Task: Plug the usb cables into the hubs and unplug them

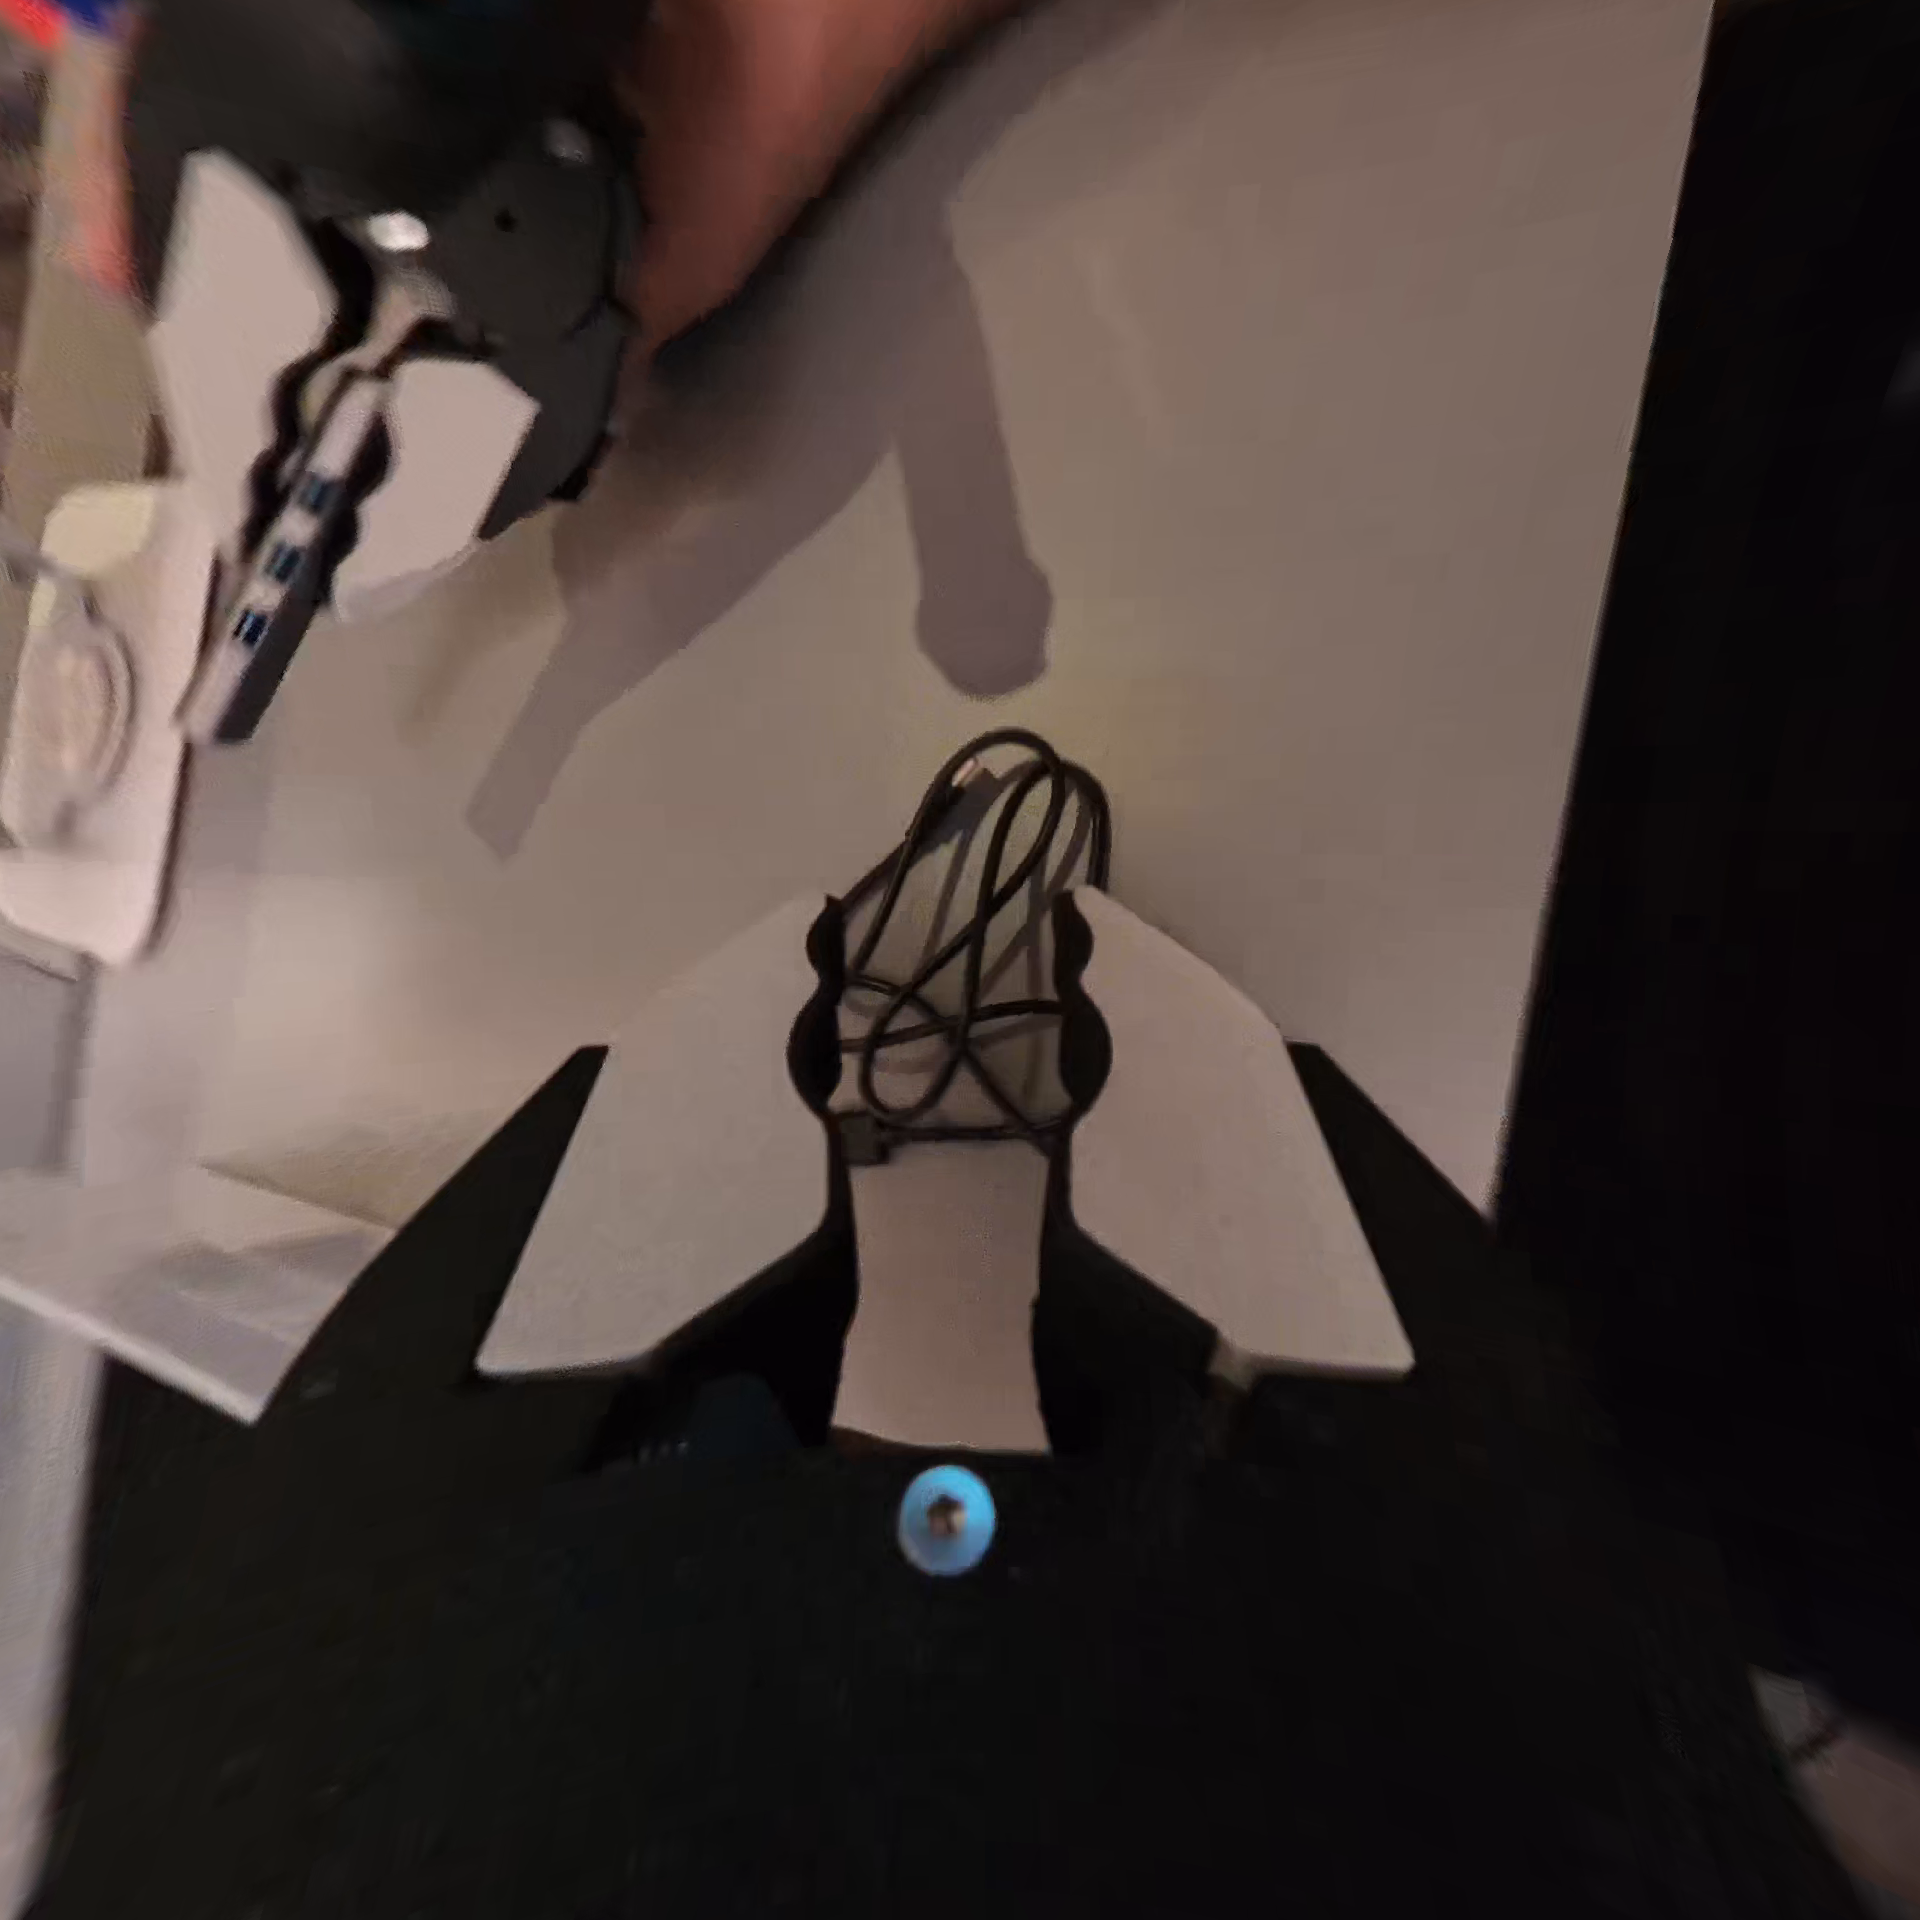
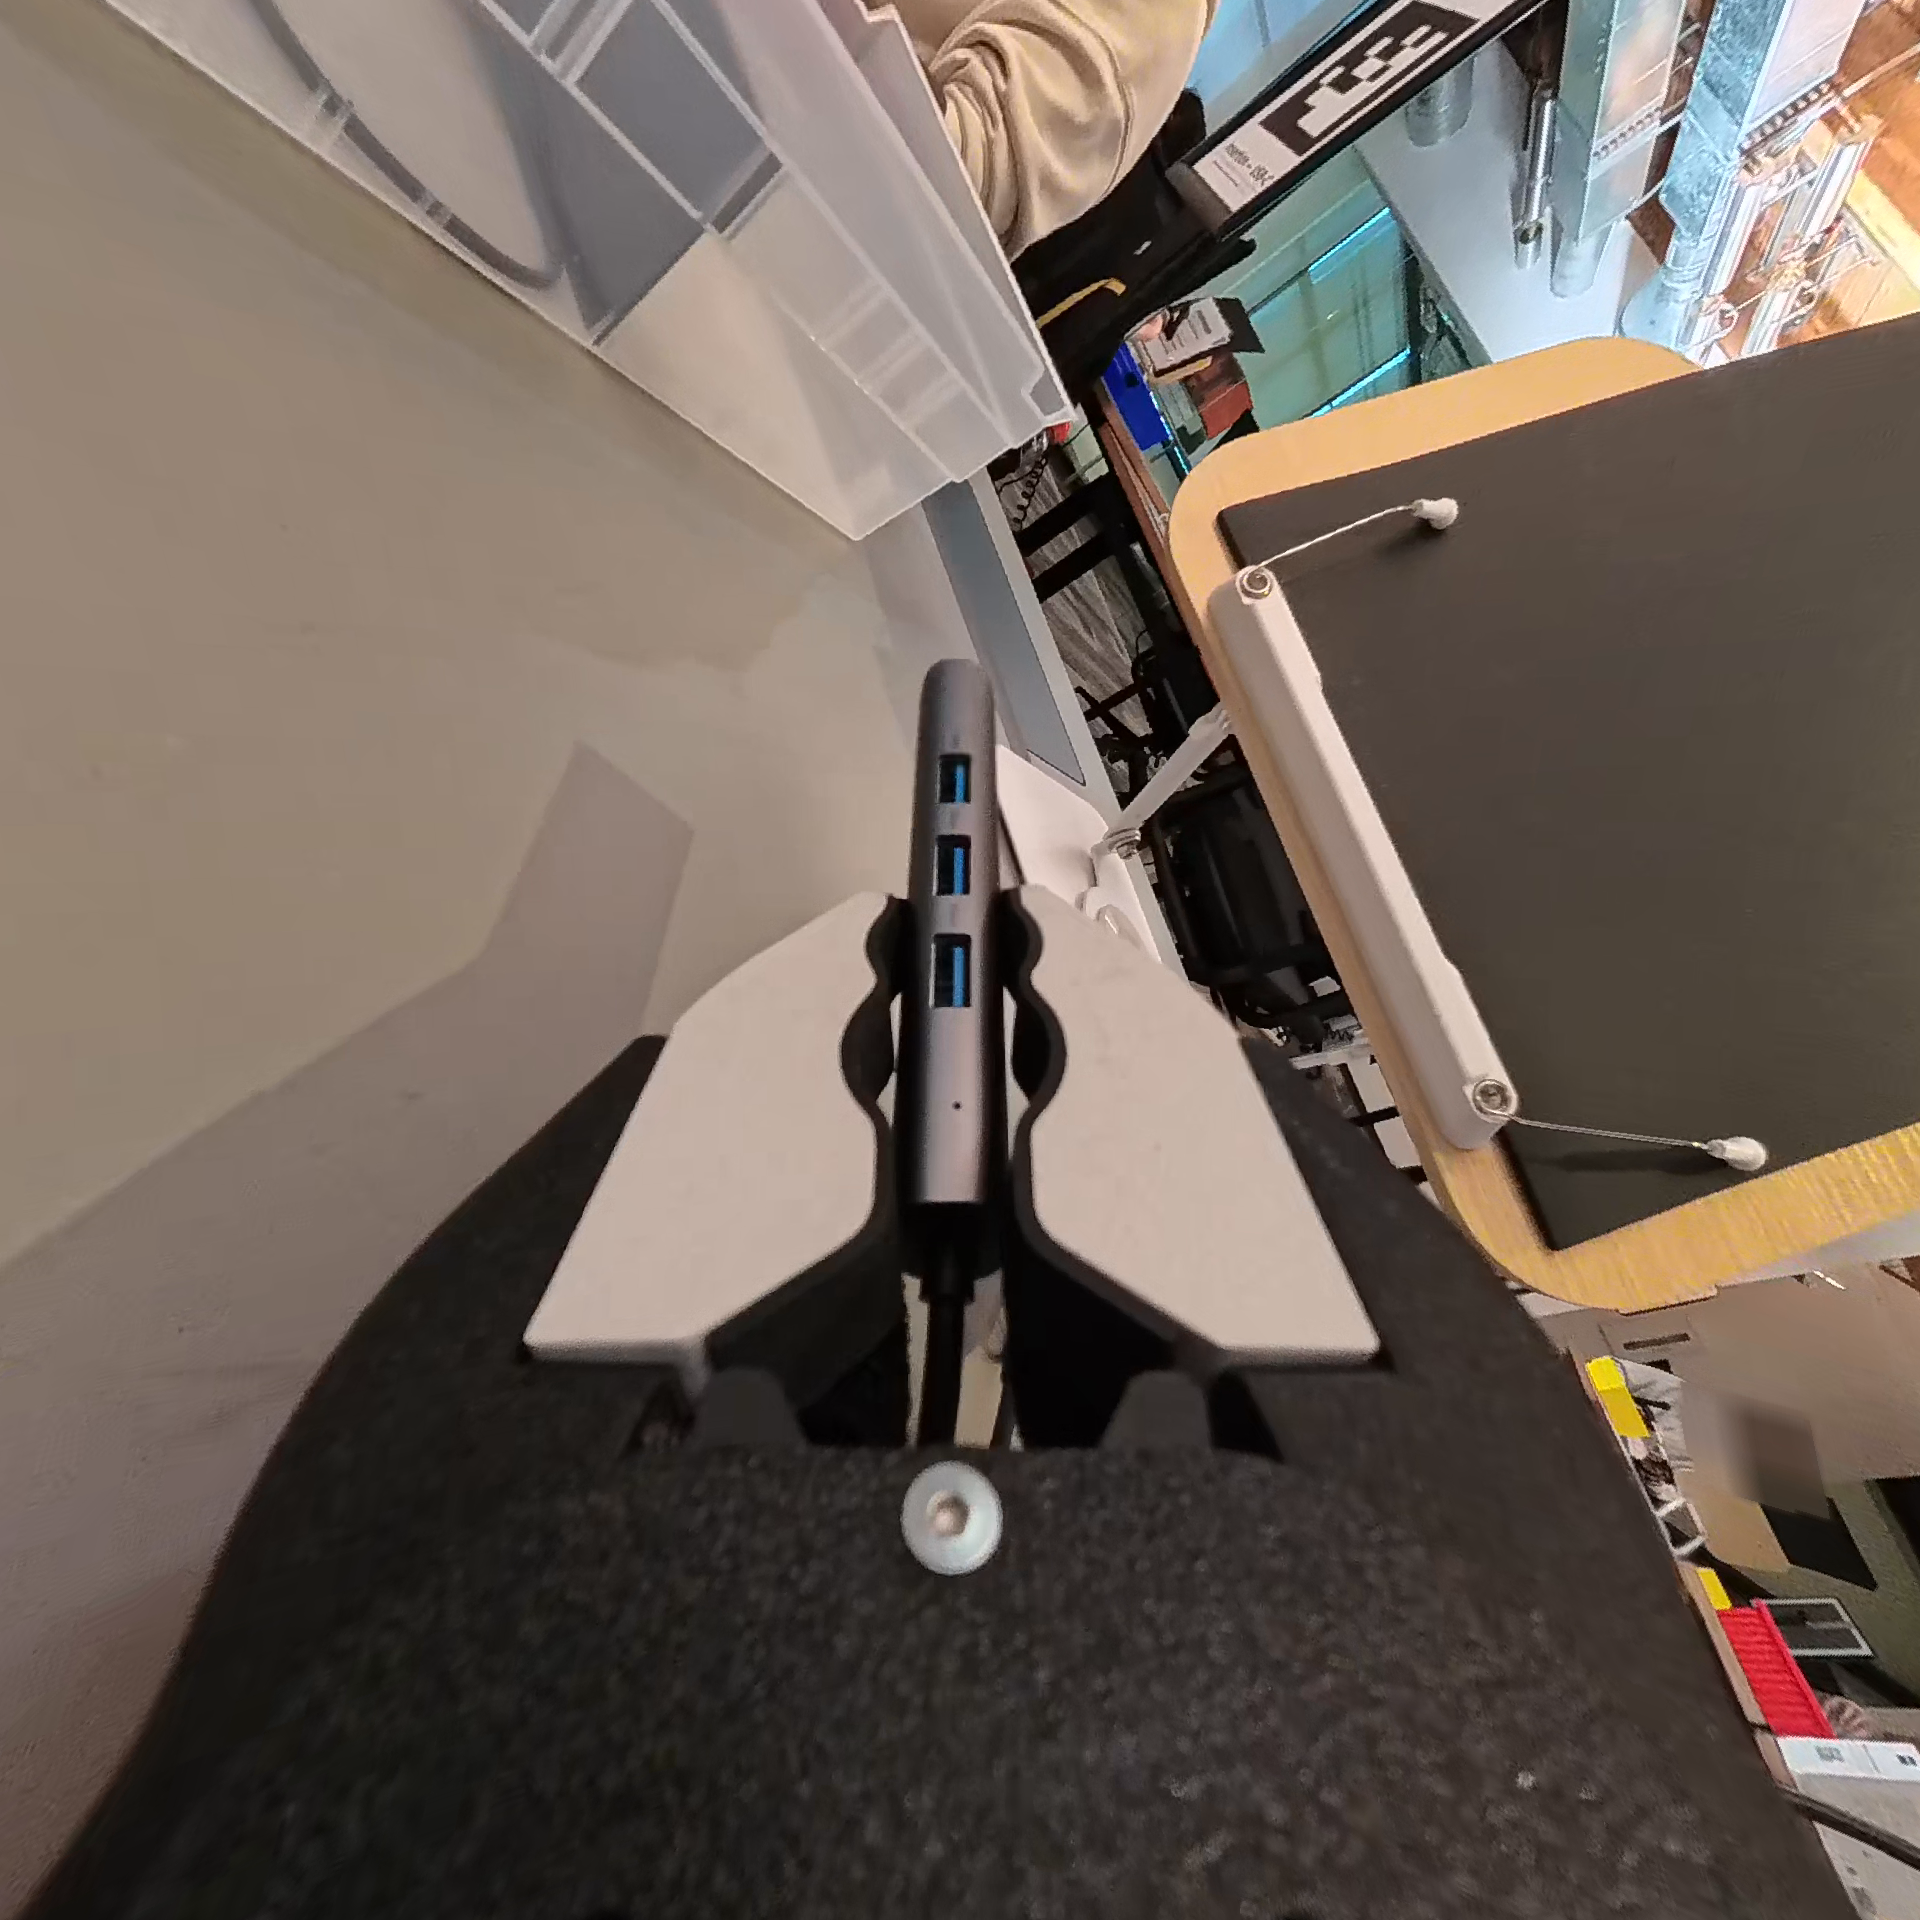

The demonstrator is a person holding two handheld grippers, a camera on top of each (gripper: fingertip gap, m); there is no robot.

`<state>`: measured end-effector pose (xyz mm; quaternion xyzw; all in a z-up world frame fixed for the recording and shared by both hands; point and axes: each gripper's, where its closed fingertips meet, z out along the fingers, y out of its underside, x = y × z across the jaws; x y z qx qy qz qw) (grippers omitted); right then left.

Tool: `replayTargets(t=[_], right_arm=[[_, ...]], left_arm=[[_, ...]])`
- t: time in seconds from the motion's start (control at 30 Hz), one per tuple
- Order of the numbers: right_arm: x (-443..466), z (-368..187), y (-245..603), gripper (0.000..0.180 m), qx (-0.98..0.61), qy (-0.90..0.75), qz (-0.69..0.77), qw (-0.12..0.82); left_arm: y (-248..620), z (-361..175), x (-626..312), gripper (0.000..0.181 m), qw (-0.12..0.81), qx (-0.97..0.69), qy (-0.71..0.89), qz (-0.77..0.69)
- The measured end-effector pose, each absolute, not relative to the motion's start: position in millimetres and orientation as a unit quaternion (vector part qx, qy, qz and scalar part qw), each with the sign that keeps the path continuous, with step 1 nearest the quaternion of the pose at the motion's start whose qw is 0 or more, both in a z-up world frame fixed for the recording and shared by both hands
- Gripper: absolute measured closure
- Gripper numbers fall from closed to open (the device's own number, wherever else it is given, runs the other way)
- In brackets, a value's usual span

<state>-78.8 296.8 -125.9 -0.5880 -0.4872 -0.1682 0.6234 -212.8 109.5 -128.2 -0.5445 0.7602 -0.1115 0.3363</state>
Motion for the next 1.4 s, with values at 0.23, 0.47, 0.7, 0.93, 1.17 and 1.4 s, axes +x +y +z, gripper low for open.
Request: replayTargets(t=[0.23, 0.47, 0.7, 0.93, 1.17, 1.4], right_arm=[[-79.0, -126.8, 298.5, 0.162, -0.591, -0.486, -0.166, 0.622], [-80.7, -128.1, 296.6, 0.163, -0.588, -0.492, -0.168, 0.62], [-79.7, -128.1, 297.7, 0.163, -0.591, -0.488, -0.161, 0.621], [-82.1, -129.6, 296.8, 0.163, -0.587, -0.496, -0.163, 0.619], [-83.2, -122.0, 294.0, 0.163, -0.571, -0.493, -0.171, 0.634], [-88.1, -104.7, 285.5, 0.163, -0.525, -0.49, -0.205, 0.665]], left_arm=[[151.1, -128.4, -281.3, 0.156, 0.359, -0.838, 0.376, -0.163], [157.2, -178.5, -273.4, 0.156, 0.328, -0.882, 0.315, -0.121], [168.0, -193.8, -241.1, 0.162, 0.331, -0.871, 0.346, -0.114], [169.7, -193.9, -217.1, 0.18, 0.345, -0.831, 0.422, -0.114], [167.6, -141.7, -211.6, 0.18, 0.37, -0.767, 0.506, -0.135], [189.3, -80.5, -186.0, 0.18, 0.368, -0.724, 0.567, -0.138]])
